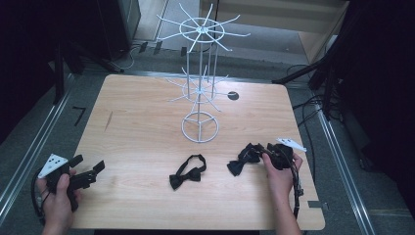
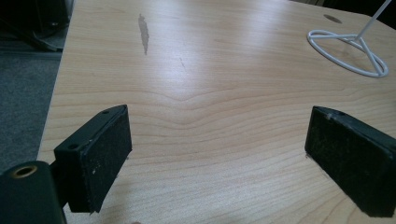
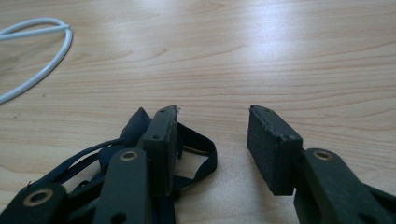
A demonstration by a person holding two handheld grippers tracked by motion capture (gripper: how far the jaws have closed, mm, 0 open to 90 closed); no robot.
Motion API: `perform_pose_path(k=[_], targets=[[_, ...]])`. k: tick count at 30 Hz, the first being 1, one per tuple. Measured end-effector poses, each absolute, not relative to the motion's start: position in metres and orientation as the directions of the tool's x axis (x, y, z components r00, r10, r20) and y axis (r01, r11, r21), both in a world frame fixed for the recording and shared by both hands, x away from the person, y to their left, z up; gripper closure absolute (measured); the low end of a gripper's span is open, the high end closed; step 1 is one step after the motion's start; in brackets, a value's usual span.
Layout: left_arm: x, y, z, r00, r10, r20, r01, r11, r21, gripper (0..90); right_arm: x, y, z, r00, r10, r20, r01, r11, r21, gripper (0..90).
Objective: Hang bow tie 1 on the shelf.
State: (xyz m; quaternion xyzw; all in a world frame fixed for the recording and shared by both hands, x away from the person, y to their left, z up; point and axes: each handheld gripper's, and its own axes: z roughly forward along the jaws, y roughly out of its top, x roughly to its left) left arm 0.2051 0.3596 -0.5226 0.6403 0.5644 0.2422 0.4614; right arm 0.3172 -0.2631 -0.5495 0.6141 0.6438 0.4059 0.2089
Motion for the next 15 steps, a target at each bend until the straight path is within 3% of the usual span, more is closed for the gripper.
perform_pose_path(k=[15], targets=[[0.2050, 0.3597, -0.5226, 0.247, 0.946, -0.210, 0.498, 0.062, 0.865, 7.7, 0.3164, -0.2586, -0.5499, -0.170, 0.969, 0.178, 0.644, -0.028, 0.765, 72.3]])
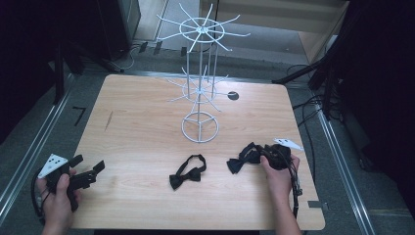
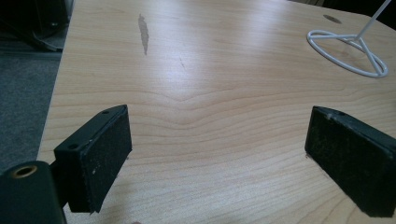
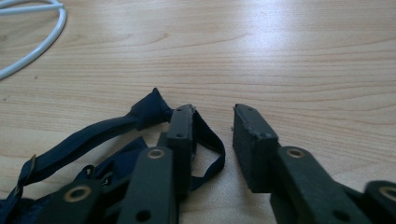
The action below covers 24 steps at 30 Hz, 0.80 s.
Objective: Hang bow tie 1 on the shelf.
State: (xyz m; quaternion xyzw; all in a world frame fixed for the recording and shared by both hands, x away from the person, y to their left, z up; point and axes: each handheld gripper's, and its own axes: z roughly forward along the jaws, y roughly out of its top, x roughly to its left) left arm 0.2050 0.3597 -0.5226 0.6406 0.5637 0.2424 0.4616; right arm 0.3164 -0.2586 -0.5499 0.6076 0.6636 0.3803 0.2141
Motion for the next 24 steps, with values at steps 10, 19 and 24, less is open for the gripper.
perform_pose_path(k=[10, 19, 24], targets=[[0.205, 0.360, -0.523, 0.246, 0.946, -0.212, 0.498, 0.064, 0.865, 7.7, 0.313, -0.256, -0.550, -0.221, 0.964, 0.149, 0.635, 0.026, 0.772, 90.0], [0.205, 0.360, -0.523, 0.250, 0.945, -0.213, 0.500, 0.063, 0.864, 7.8, 0.309, -0.250, -0.543, -0.254, 0.958, 0.137, 0.575, 0.035, 0.817, 90.0], [0.205, 0.360, -0.523, 0.250, 0.945, -0.211, 0.499, 0.061, 0.864, 7.8, 0.304, -0.245, -0.535, -0.278, 0.952, 0.127, 0.527, 0.041, 0.849, 90.0]])
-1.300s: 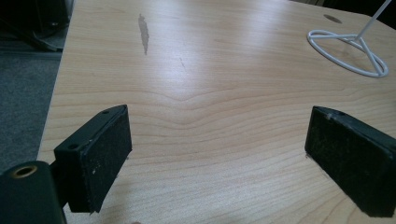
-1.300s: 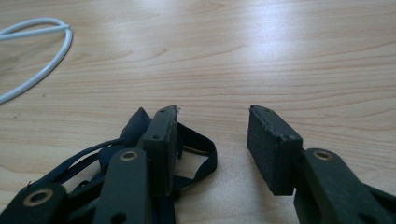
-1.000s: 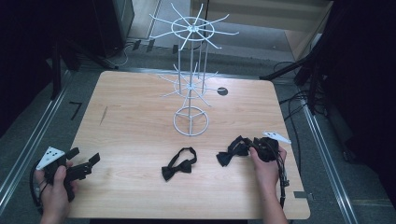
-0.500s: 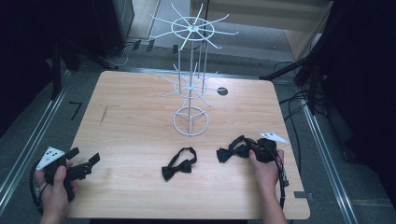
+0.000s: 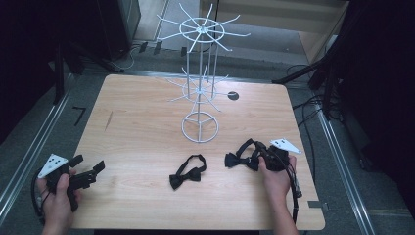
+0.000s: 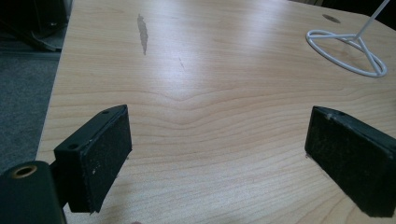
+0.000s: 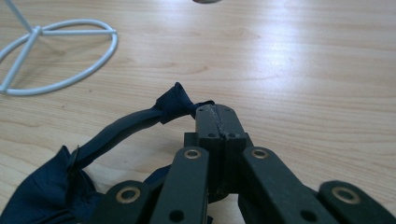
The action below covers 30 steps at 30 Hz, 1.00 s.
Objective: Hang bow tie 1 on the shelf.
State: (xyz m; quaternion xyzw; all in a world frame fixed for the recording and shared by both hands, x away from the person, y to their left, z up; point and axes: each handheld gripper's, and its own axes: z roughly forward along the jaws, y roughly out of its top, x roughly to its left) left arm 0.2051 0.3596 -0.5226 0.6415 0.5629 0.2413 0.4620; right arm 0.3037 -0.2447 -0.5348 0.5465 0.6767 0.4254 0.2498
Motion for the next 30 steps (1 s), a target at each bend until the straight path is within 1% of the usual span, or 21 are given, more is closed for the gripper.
perform_pose_path(k=[14, 21, 30], targets=[[0.205, 0.360, -0.523, 0.250, 0.944, -0.214, 0.501, 0.063, 0.863, 7.8, 0.296, -0.241, -0.523, -0.303, 0.944, 0.127, 0.455, 0.026, 0.890, 90.0], [0.205, 0.360, -0.523, 0.250, 0.945, -0.212, 0.501, 0.061, 0.864, 7.7, 0.292, -0.233, -0.514, -0.340, 0.935, 0.104, 0.416, 0.050, 0.908, 90.0], [0.205, 0.360, -0.523, 0.250, 0.945, -0.212, 0.501, 0.061, 0.863, 7.8, 0.287, -0.227, -0.506, -0.358, 0.928, 0.100, 0.385, 0.049, 0.921, 90.0]])
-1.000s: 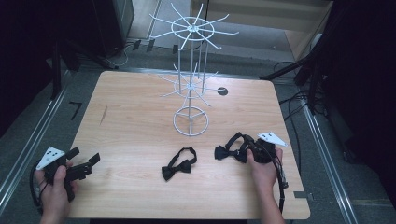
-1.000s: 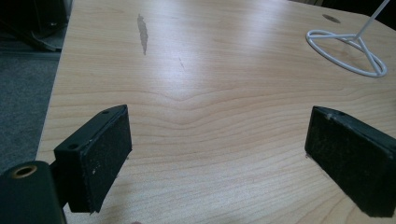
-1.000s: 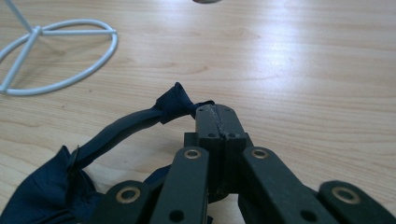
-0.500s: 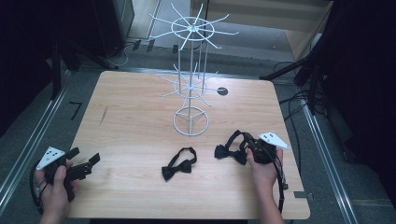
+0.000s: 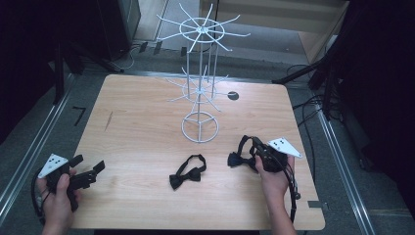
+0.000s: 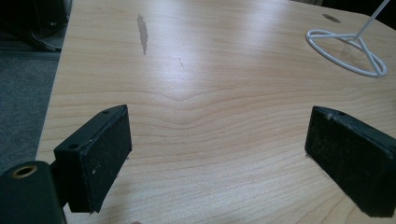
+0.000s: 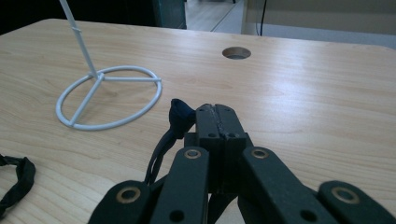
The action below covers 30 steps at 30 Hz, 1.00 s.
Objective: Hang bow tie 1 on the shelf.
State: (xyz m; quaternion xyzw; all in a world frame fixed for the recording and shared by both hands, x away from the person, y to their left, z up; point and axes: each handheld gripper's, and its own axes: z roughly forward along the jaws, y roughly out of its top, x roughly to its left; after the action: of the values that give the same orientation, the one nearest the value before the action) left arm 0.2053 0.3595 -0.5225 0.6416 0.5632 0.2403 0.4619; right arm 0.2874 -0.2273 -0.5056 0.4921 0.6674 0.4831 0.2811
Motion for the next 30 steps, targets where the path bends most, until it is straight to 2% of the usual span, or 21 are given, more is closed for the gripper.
perform_pose_path(k=[30], targets=[[0.205, 0.359, -0.523, 0.256, 0.944, -0.208, 0.499, 0.055, 0.865, 7.7, 0.269, -0.210, -0.466, -0.419, 0.904, 0.083, 0.275, 0.039, 0.961, 90.0]])
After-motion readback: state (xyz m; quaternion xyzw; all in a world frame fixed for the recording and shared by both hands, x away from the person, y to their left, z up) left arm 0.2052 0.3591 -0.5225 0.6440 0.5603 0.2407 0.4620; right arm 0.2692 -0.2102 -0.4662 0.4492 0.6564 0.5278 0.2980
